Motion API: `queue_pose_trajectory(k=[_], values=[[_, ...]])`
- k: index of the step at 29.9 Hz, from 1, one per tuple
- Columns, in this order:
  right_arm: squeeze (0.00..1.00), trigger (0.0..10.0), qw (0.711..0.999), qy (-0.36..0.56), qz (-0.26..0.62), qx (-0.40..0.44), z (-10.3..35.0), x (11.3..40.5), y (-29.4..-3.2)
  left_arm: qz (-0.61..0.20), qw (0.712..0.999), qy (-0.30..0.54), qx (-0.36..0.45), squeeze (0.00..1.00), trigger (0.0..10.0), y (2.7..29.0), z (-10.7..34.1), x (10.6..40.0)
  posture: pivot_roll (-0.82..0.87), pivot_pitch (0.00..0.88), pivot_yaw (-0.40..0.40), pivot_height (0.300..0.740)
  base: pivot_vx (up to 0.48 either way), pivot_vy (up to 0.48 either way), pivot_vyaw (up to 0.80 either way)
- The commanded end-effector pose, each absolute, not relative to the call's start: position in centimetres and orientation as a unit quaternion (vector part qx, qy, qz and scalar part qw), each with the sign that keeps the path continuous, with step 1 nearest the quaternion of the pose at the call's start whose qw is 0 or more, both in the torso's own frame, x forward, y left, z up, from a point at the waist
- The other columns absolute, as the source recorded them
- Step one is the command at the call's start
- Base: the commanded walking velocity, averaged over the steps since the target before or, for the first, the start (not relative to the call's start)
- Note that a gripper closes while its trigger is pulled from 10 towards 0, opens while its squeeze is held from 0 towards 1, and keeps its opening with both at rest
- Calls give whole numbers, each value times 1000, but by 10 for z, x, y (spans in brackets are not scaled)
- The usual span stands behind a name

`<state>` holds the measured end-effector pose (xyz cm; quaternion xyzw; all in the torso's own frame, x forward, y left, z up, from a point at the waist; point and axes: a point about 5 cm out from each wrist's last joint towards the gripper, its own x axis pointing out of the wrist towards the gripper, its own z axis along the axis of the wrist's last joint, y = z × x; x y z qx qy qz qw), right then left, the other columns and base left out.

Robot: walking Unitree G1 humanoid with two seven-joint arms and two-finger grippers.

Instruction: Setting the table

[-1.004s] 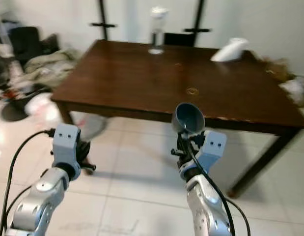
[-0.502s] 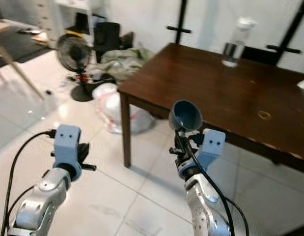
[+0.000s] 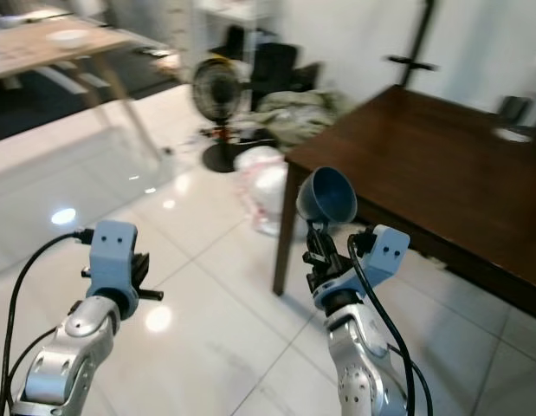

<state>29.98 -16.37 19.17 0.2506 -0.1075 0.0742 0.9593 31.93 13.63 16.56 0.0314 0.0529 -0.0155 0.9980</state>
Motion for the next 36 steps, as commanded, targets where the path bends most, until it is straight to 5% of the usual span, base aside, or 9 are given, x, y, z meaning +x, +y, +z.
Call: queue_pose_trajectory(k=[1, 30, 36], values=[[0, 10000, 957, -108, 79, 258, 192, 299, -162, -5, 997, 74, 37, 0, 10000, 140, 157, 319, 54, 91, 58, 740, 0, 0, 794], [0, 10000, 955, -105, 96, 262, 193, 300, -160, 82, 994, 65, 43, 0, 10000, 160, 160, 324, 60, 80, 44, 740, 0, 0, 794], [0, 10000, 963, -101, 111, 224, 192, 299, -154, 104, 992, 60, 47, 0, 10000, 165, 160, 327, 52, 71, 41, 740, 461, 0, 0]])
